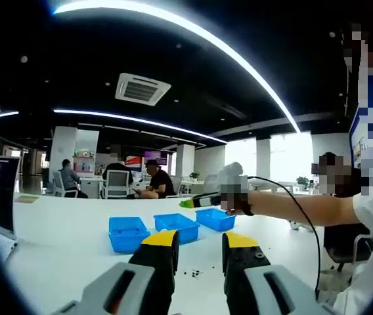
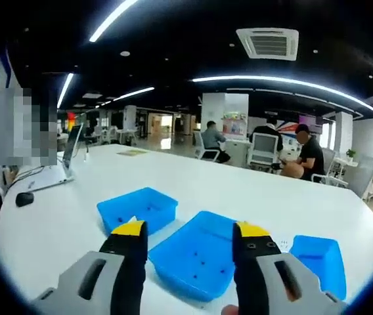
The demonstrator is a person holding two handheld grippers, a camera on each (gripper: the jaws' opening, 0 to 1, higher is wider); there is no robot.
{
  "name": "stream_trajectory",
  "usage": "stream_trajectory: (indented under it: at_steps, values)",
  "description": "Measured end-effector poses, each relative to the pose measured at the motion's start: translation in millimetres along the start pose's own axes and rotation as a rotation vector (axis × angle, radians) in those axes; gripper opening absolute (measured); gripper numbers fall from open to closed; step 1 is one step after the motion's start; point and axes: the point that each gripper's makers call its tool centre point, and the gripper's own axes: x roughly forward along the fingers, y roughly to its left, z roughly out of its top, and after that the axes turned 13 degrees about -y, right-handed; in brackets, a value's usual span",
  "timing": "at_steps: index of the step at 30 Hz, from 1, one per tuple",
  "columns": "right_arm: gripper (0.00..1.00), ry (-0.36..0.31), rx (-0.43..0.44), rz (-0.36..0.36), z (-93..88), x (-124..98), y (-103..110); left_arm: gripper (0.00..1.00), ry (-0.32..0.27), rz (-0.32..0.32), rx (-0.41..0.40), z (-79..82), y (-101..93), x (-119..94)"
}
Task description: Pick up the resistors one by one and place each resistor into its matching bin, sorting the parts by color and model until every resistor is separated into the correct bin for its type
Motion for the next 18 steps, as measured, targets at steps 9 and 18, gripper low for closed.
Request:
stream_trajectory:
  at_steps: [9,18]
  values:
    - [0.51,-0.078,0.152,0.104,23.8,-49,36,0.28,-0.009,0.008,0.007,4.7,1.4,-3]
    - [0.50,-0.118,0.124,0.159,28.4,-129,55,0.28,-0.005,0.009,0.005,2.4,3.2,-1]
